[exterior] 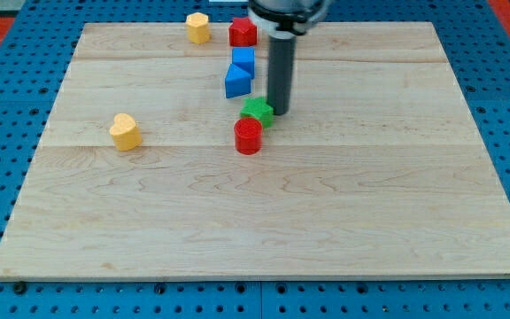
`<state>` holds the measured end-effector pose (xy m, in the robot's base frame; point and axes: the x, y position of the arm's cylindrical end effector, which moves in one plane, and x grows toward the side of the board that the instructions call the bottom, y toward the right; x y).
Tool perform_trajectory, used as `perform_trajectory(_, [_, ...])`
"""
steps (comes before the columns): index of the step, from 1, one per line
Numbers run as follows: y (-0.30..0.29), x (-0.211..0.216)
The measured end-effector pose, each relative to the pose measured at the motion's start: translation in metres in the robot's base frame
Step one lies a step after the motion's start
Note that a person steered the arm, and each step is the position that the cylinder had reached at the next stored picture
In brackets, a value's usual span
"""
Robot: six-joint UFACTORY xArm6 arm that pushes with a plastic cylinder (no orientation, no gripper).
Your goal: Move the red circle a bit left
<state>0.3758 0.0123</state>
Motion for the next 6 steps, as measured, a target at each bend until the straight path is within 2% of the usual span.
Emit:
perform_trajectory(1, [-0.005,0.004])
perform_trajectory(2, [0.034,0.030])
perform_trajectory(3, [0.020,0.061])
perform_trajectory(4, [-0.021,0.073])
perform_trajectory(6, [-0.035,0.058])
